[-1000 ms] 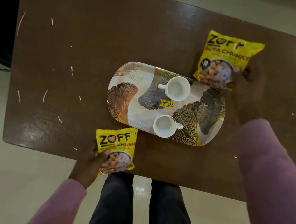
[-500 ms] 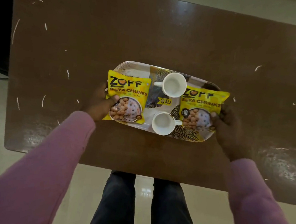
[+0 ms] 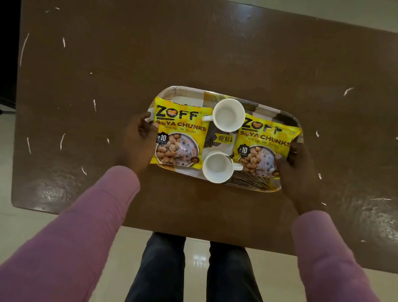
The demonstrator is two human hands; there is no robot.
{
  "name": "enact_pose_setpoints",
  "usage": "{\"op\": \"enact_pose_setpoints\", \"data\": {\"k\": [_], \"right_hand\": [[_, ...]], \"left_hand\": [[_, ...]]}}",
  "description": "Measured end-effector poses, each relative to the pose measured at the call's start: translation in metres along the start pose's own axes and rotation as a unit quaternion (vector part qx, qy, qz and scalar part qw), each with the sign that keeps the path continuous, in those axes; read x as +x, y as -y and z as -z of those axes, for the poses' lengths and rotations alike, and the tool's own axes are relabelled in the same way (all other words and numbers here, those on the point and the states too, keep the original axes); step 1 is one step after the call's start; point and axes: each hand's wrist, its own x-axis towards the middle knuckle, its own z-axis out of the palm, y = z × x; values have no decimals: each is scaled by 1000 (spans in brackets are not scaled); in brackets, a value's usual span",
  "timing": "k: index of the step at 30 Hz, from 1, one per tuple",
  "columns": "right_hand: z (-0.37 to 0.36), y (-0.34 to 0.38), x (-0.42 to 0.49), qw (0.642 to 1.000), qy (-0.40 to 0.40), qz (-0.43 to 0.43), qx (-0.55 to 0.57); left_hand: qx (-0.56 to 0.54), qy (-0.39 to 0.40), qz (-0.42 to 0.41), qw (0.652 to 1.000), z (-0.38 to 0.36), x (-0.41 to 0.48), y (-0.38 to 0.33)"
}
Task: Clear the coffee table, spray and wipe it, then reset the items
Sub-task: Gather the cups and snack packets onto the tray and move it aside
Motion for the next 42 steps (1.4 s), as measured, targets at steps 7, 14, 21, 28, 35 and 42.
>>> {"op": "enact_pose_setpoints", "data": {"k": [7,14,21,28,35,42], "right_hand": [[-3,-2,-9,985,-137,-35,-94],[-1,-8,-2,968,-229,-72,-68],[2,-11,12,982,-128,-97,-101],[7,-2,-31,982,-131,-106,-83],[28,30,-118,984,-138,-98,-47],[51,59,-199,989,-147,-21,-21]], "left_hand": [[49,27,-24,998,4,-1,12],[3,12,39,999,12,12,10],[-51,118,157,979,13,37,13],[-44,126,132,982,47,16,1],[-65,130,131,981,113,-32,-31],[-120,108,121,979,166,-87,-44]]}}
